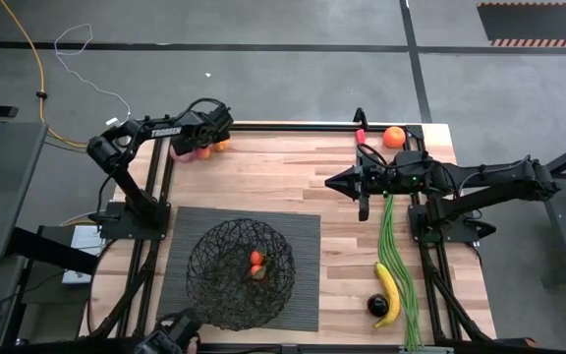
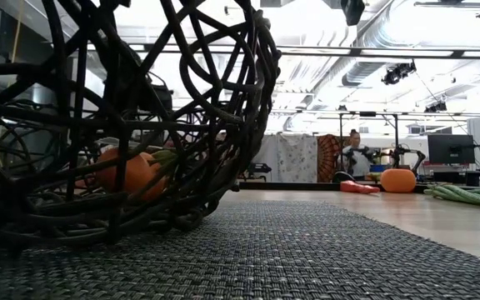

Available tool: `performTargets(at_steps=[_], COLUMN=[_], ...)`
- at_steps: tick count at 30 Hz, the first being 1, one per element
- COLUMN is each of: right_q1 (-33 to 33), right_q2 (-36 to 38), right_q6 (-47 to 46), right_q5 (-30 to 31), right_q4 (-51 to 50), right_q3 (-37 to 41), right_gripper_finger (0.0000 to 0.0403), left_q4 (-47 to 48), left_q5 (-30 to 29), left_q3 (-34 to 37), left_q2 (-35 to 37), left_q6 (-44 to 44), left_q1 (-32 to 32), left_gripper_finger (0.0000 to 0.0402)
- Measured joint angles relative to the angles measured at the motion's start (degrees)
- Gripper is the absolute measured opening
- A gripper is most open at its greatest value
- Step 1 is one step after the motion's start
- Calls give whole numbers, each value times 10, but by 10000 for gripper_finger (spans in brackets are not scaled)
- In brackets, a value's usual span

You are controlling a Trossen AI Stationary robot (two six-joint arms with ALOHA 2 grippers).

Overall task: Build produce basket
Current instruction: Put the red mango into the black wire basket

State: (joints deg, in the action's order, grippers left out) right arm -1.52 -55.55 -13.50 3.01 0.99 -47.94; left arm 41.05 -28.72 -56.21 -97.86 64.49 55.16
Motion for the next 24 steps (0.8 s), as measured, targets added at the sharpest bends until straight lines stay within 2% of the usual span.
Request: performTargets(at_steps=[5,24], right_q1=[0,0], right_q2=[0,0], right_q6=[-10,-10], right_q5=[0,0], right_q4=[-1,-4], right_q3=[0,0], right_gripper_finger=[0,0], left_q4=[-11,-16], left_q5=[29,39], left_q3=[0,-2], left_q2=[-38,-39], left_q6=[-15,13], left_q1=[-4,-9], left_gripper_finger=[306,305])
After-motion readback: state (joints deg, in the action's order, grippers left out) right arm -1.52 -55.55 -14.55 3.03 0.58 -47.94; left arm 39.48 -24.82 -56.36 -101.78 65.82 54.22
